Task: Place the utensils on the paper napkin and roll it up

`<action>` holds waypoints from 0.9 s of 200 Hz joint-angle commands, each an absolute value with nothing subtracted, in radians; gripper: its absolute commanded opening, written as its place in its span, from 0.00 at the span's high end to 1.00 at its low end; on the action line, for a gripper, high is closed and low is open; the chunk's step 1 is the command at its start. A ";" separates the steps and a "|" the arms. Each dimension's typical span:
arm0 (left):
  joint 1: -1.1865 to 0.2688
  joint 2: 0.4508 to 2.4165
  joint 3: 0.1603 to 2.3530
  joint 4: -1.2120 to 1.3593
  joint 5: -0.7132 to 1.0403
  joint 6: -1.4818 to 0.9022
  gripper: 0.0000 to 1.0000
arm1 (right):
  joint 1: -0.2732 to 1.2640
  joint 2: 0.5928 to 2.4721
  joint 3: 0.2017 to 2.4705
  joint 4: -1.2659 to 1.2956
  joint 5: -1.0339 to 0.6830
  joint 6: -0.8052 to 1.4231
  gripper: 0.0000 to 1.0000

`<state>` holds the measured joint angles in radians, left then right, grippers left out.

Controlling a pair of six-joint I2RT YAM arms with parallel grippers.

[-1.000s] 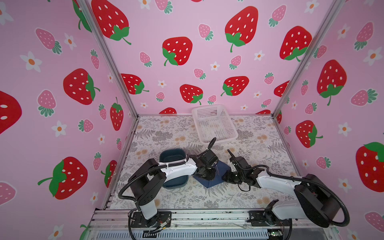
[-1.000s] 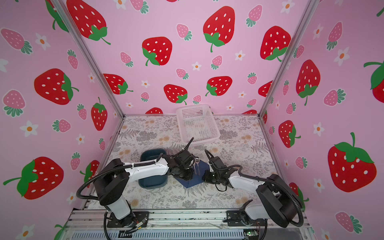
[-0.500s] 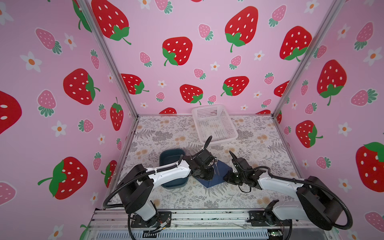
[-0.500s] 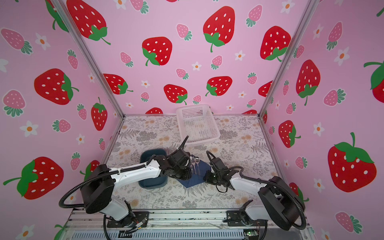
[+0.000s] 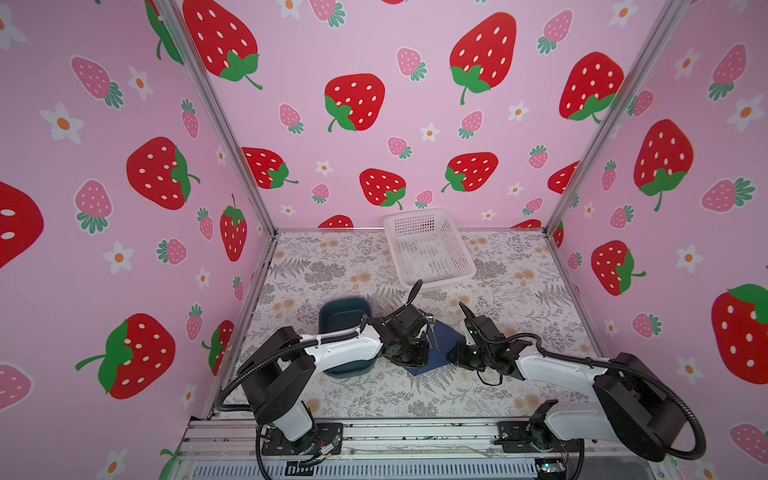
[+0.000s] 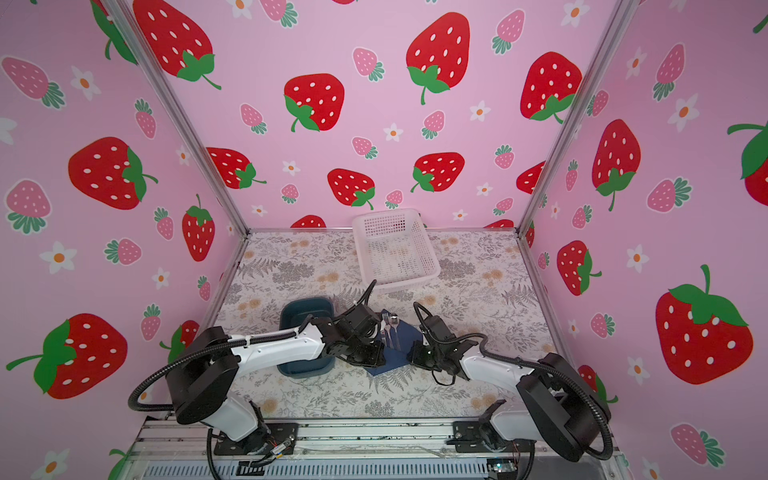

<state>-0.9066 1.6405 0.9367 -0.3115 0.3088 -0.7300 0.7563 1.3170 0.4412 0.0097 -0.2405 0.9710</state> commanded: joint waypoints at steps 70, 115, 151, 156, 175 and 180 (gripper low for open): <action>-0.909 1.633 0.891 -0.378 0.235 -0.766 0.82 | 0.754 1.314 0.413 -0.022 -0.201 0.980 0.81; -0.906 1.554 0.857 -0.358 0.196 -0.774 0.79 | 0.754 1.306 0.410 -0.020 -0.192 0.986 0.81; -0.878 1.577 0.884 -0.436 0.086 -0.823 0.85 | 0.755 1.304 0.411 -0.018 -0.190 0.986 0.81; -0.873 1.585 0.887 -0.455 0.066 -0.832 0.86 | 0.754 1.305 0.413 -0.018 -0.189 0.986 0.81; -0.861 1.612 0.885 -0.496 0.021 -0.853 0.88 | 0.754 1.309 0.417 -0.016 -0.190 0.986 0.81; -0.857 1.618 0.882 -0.501 0.016 -0.854 0.88 | 0.754 1.310 0.416 -0.017 -0.190 0.986 0.81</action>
